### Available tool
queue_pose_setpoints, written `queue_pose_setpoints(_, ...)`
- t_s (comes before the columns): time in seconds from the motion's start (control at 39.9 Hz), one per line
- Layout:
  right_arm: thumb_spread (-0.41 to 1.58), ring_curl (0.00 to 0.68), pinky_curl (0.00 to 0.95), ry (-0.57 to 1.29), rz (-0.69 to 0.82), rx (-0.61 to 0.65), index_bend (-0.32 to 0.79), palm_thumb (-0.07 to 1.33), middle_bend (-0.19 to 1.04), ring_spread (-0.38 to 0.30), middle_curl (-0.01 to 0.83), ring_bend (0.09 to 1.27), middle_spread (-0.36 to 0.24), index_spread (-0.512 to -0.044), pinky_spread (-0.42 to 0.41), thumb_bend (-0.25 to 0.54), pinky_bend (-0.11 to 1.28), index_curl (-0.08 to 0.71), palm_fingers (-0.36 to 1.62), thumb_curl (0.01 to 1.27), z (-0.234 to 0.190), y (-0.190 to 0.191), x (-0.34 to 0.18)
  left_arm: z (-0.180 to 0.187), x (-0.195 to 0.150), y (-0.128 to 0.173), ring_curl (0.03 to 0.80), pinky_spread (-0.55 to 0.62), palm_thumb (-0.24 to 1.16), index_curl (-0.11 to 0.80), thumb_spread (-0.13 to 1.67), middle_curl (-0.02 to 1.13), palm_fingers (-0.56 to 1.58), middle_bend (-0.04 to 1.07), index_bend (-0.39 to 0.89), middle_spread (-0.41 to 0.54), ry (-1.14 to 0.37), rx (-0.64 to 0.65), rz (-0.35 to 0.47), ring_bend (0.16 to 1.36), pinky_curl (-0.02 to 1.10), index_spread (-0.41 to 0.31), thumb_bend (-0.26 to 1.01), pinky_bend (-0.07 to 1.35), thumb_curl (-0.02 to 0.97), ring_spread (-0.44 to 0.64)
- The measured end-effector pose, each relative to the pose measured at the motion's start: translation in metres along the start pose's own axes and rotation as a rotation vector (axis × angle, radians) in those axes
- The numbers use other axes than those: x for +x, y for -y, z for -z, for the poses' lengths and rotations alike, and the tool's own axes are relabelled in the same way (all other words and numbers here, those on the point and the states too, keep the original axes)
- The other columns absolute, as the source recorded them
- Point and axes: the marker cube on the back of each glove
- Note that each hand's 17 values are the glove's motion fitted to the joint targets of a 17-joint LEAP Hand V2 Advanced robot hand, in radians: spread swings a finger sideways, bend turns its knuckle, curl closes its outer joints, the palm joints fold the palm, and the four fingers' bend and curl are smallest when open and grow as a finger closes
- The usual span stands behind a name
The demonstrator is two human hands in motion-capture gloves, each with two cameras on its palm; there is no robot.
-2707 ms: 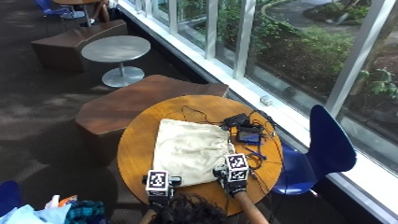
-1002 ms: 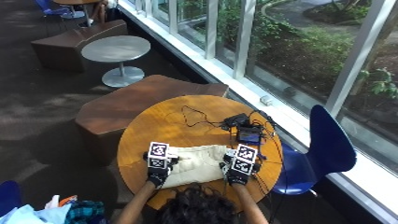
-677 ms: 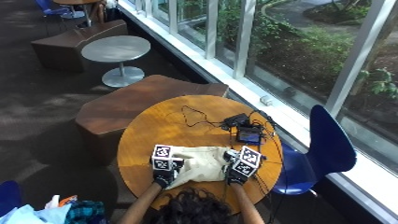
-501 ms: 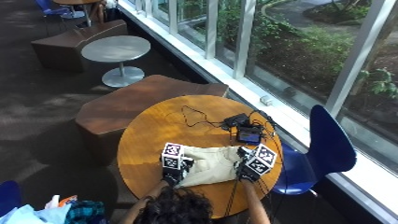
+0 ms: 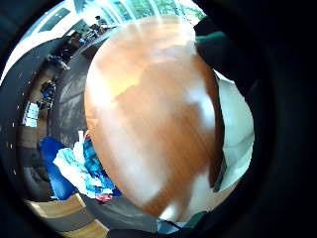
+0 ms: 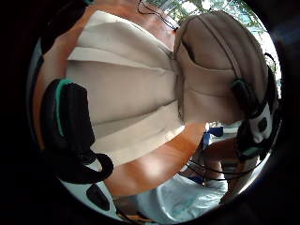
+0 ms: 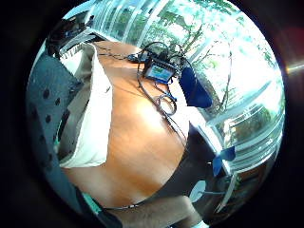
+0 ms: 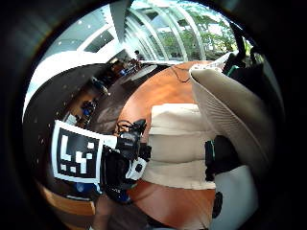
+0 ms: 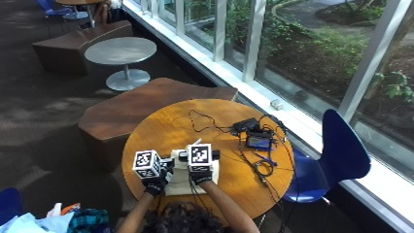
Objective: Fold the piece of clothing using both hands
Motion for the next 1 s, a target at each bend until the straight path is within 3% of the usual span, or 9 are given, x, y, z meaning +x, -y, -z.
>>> queue_pose_setpoints(0.15,0.64,0.537,0.628,0.040,0.174,-0.209,0.14,1.00,0.42,-0.227,0.492,0.84,-0.225,-0.298,-0.195,-0.030,0.74,0.257,1.17,0.56,-0.004,-0.029,-0.083,0.016,-0.044,-0.017,0.352,0.27,0.35,0.310,1.57,0.40,0.50,0.22,0.10,-0.083,-0.084,0.037,0.131,0.60,0.39,-0.113,0.11,0.38,0.225,0.03)
queue_pose_setpoints(0.3,0.62,0.541,0.633,0.146,0.223,-0.357,0.13,0.99,0.42,-0.231,0.489,0.83,-0.229,-0.302,-0.203,-0.036,0.75,0.270,1.17,0.57,-0.032,-0.044,-0.107,0.020,-0.070,-0.031,0.355,0.25,0.40,0.294,1.57,0.41,0.50,0.22,0.10,-0.098,-0.019,0.053,0.195,0.61,0.40,-0.112,0.14,0.39,0.245,0.00)
queue_pose_setpoints(0.48,0.64,0.545,0.631,0.498,0.297,-0.398,0.12,0.97,0.42,-0.230,0.488,0.83,-0.228,-0.299,-0.217,-0.038,0.75,0.277,1.16,0.57,-0.028,-0.046,-0.089,0.024,-0.067,-0.032,0.355,0.23,0.43,0.281,1.57,0.42,0.51,0.22,0.10,-0.106,0.009,0.086,0.194,0.61,0.40,-0.112,0.15,0.39,0.258,-0.01)
queue_pose_setpoints(0.58,0.68,0.509,0.589,0.838,0.321,-0.410,0.15,0.94,0.33,-0.234,0.463,0.72,-0.204,-0.297,-0.244,-0.037,0.71,0.290,1.04,0.57,-0.015,-0.045,-0.059,0.037,-0.052,-0.034,0.354,0.23,0.44,0.275,1.57,0.42,0.51,0.22,0.11,-0.108,-0.025,0.090,0.173,0.61,0.39,-0.112,0.16,0.39,0.265,-0.02)
queue_pose_setpoints(0.65,0.78,0.484,0.560,0.964,0.292,-0.411,0.14,0.92,0.28,-0.208,0.451,0.63,-0.185,-0.294,-0.242,-0.021,0.66,0.297,0.93,0.57,-0.005,-0.041,-0.027,0.047,-0.041,-0.036,0.353,0.23,0.45,0.272,1.57,0.42,0.51,0.22,0.11,-0.110,-0.055,0.079,0.157,0.61,0.39,-0.112,0.16,0.38,0.269,-0.02)
queue_pose_setpoints(0.73,0.89,0.468,0.538,0.934,0.260,-0.421,0.19,0.90,0.30,-0.172,0.458,0.54,-0.171,-0.293,-0.157,-0.017,0.52,0.335,0.80,0.56,-0.001,-0.035,0.011,0.056,-0.030,-0.037,0.350,0.23,0.44,0.275,1.56,0.42,0.52,0.21,0.12,-0.107,-0.090,0.042,0.139,0.61,0.39,-0.113,0.16,0.38,0.271,-0.02)
queue_pose_setpoints(0.83,1.03,0.405,0.468,0.722,0.216,-0.394,0.28,0.79,0.31,-0.116,0.450,0.36,-0.115,-0.304,-0.034,-0.048,0.35,0.369,0.65,0.53,0.002,-0.028,0.054,0.071,-0.013,-0.040,0.347,0.23,0.42,0.277,1.55,0.42,0.53,0.21,0.12,-0.110,-0.124,0.009,0.107,0.60,0.38,-0.116,0.14,0.37,0.269,-0.02)
queue_pose_setpoints(1.0,1.18,0.339,0.394,0.298,0.155,-0.322,0.25,0.65,0.27,-0.052,0.429,0.21,-0.072,-0.316,0.097,-0.043,0.24,0.377,0.55,0.49,0.017,-0.026,0.095,0.090,0.018,-0.047,0.346,0.23,0.39,0.271,1.54,0.43,0.53,0.22,0.11,-0.102,-0.087,-0.004,0.047,0.59,0.38,-0.112,0.12,0.36,0.265,-0.01)
